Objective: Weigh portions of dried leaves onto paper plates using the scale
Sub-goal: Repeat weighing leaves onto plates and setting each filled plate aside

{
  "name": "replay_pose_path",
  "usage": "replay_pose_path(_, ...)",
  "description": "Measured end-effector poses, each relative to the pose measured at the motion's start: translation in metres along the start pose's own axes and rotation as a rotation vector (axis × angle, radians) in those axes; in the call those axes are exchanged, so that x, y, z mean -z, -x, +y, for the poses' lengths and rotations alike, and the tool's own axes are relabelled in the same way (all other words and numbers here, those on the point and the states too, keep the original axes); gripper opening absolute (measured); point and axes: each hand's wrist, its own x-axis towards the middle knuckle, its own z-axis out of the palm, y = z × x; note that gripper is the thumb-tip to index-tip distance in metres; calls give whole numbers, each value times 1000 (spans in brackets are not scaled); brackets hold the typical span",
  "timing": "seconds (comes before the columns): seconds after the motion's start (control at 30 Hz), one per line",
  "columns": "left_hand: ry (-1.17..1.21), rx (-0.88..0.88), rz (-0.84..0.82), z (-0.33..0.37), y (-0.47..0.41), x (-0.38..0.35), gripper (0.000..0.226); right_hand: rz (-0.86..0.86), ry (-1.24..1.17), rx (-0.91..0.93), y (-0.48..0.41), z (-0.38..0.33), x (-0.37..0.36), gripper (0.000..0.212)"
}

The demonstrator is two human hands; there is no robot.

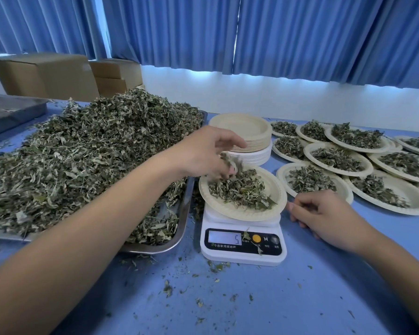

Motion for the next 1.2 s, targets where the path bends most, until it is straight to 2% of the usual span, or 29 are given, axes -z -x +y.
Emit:
replay_pose_path(0.1,-91,33,-142,4,2,8,69,-1,7,0,0,0,0,38)
replay_pose_path(0.2,-167,50,-114,2,3,23,65,3,12,5,0,0,0,37)
replay_pose_path(0.37,-266,113,-1,-11,3,52,47,2,10,10,-1,1,0,37)
replay_pose_path(0.57,-437,256,-181,-32,6,64,33,9,7,4,0,1,0,36)
replay_pose_path(0.67,-416,273,-187,-37,5,59,25,11,21,11,-1,1,0,37)
replay_pose_path(0.8,-446,322,-185,-43,1,59,28,9,15,5,-1,1,0,37)
replay_pose_path(0.93,-547,346,-186,-51,1,58,31,9,4,-7,-1,1,-1,37)
replay_pose_path(1.0,-615,339,-242,-51,1,54,29,9,3,-9,-1,1,-1,37)
replay_pose_path(1.1,-714,355,-349,-52,1,46,18,6,8,-9,0,-1,-1,36)
replay_pose_path(1.2,-697,377,-360,-53,-1,41,5,5,13,-7,0,-2,0,36)
